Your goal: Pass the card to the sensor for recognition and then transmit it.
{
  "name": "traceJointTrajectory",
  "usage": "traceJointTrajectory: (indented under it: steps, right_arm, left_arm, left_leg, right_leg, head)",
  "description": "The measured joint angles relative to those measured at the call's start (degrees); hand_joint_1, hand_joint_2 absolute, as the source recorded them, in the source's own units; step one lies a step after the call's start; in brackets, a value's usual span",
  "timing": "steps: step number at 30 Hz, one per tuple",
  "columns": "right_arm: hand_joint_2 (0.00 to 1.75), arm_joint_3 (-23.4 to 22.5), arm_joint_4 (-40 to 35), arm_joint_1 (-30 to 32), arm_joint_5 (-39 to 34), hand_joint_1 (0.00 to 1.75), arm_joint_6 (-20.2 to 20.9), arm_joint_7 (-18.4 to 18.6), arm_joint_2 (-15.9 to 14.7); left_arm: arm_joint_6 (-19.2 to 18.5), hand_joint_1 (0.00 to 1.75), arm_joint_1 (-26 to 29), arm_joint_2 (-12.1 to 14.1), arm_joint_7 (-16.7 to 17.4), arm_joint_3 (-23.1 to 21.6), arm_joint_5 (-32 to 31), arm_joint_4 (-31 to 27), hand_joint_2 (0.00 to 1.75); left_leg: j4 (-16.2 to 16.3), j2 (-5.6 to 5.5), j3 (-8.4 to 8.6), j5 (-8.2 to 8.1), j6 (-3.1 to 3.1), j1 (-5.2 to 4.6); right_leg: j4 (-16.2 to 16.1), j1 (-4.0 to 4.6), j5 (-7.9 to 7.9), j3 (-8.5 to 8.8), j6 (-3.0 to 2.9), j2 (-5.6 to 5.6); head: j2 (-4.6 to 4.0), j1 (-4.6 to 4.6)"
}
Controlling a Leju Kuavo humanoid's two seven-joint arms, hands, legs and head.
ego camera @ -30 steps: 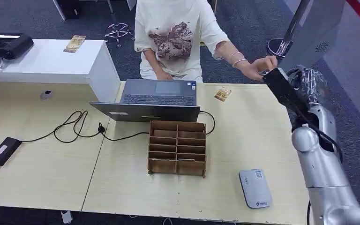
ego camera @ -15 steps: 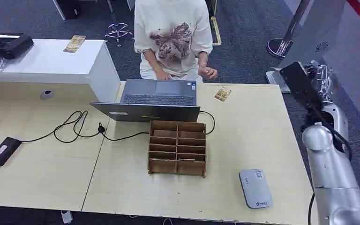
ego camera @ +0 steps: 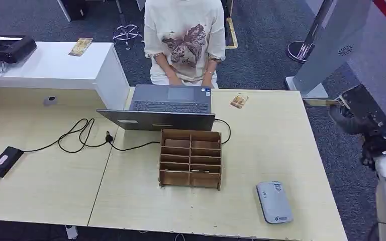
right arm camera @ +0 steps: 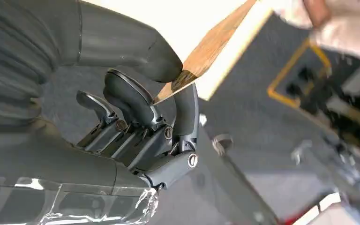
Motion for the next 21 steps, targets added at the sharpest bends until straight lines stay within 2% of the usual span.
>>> traceJointTrajectory:
  steps: [2,6,8,15,17,21]
  right_arm:
    - [1.75,-0.79,-0.44,2.05,-5.71,1.75,4.44,0.24,-3.56]
    - [1.75,-2.36,-1.66,6.12,-16.79,1.75,10.58,1.77,-10.78]
    - [1.75,-3.61,-3.63,10.83,-24.94,1.75,13.2,3.48,-17.05]
    - [1.75,-10.43,-10.93,24.73,-39.21,1.75,18.18,8.53,-34.78]
    - [1.75,-14.98,-14.02,30.36,-43.93,1.75,20.73,11.86,-40.42]
    - [1.75,-25.28,-19.46,40.69,-49.5,1.75,24.15,17.73,-47.81]
  left_arm:
    - [-0.13,0.0,0.06,0.11,-0.11,0.39,0.22,0.0,0.0]
    - [-0.2,0.0,0.18,0.35,-0.37,1.16,0.31,0.0,0.0]
    - [-0.35,0.0,0.25,0.46,-0.55,1.6,0.31,0.0,0.0]
    - [-0.66,0.0,0.51,0.92,-0.59,2.47,-0.68,0.0,0.0]
    - [-0.72,0.0,0.53,1.07,-0.59,2.66,-0.98,0.0,0.0]
    - [-0.87,0.0,0.47,1.27,-0.59,2.86,-1.51,0.0,0.0]
  left_leg:
    - [0.01,-0.04,-0.04,-0.01,0.02,0.0]
    - [0.05,-0.06,-0.05,-0.03,0.04,-0.02]
    - [0.07,-0.23,-0.13,-0.06,0.09,-0.04]
    - [0.07,-0.06,-0.11,-0.12,0.17,-0.08]
    - [0.07,-0.05,-0.1,-0.12,0.17,-0.08]
    - [0.05,0.16,-0.06,-0.12,0.17,-0.07]
  right_leg:
    - [0.0,0.0,0.0,0.02,0.0,-0.06]
    - [-0.02,-0.02,0.0,-0.01,0.01,-0.1]
    - [-0.02,-0.04,-0.05,0.0,0.07,-0.3]
    - [-0.02,-0.08,-0.06,-0.1,0.07,-0.09]
    - [-0.01,-0.08,-0.06,-0.1,0.07,-0.09]
    - [0.04,-0.06,-0.06,-0.1,0.06,0.12]
  head:
    - [0.0,-0.13]
    - [0.02,-0.15]
    - [0.02,-0.09]
    - [0.02,-0.11]
    - [0.02,-0.11]
    - [0.02,-0.17]
